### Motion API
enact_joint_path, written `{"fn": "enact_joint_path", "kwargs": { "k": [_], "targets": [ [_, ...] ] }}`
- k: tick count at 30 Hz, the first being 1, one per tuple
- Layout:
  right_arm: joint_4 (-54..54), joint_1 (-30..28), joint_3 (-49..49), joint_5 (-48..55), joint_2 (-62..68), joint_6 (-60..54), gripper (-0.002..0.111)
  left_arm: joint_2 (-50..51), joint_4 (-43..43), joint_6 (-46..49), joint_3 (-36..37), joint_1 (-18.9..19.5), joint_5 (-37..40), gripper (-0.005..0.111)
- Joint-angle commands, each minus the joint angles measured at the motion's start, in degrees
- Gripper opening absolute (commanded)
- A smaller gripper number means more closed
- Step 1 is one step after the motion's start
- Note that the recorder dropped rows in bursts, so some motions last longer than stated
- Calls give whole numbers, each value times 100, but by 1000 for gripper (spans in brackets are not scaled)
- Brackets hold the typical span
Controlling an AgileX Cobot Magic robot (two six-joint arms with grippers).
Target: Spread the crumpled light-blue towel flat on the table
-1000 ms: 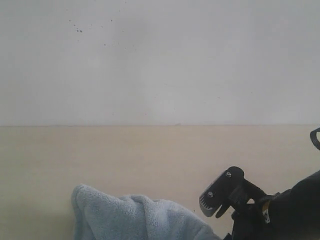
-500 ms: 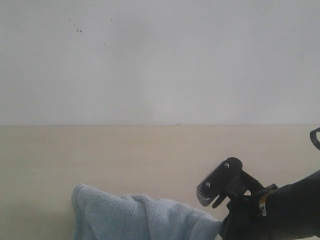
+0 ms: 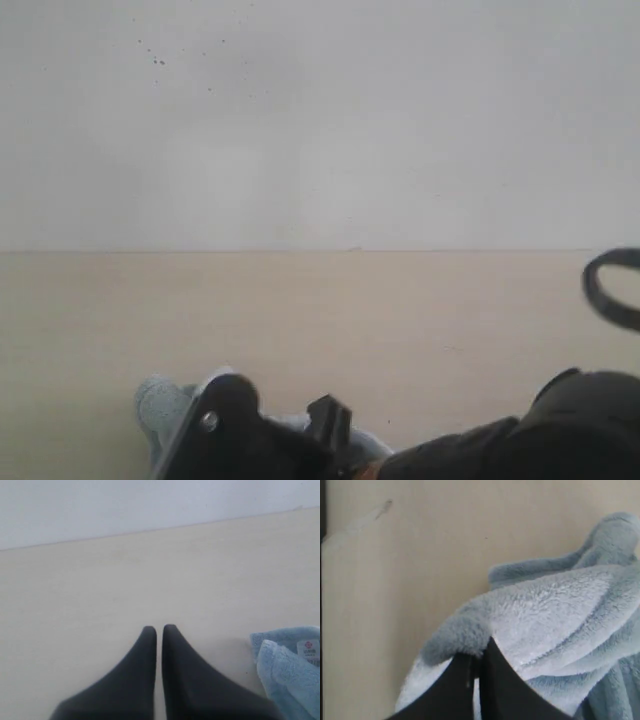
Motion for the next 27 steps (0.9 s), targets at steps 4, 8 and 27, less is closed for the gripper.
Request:
{"fn": "enact_joint_path", "kwargs": {
  "k": [4, 8, 27],
  "targets": [
    [56, 269, -13, -566, 830, -54, 4, -162, -90, -52, 42, 30, 400, 4],
    [56, 269, -57, -427, 953, 24, 28, -162, -437, 437, 208, -76, 231, 4],
    [-851, -2218, -513, 288, -528, 1948, 58, -162, -2466, 4588, 744, -2305, 1048, 21]
  ]
}}
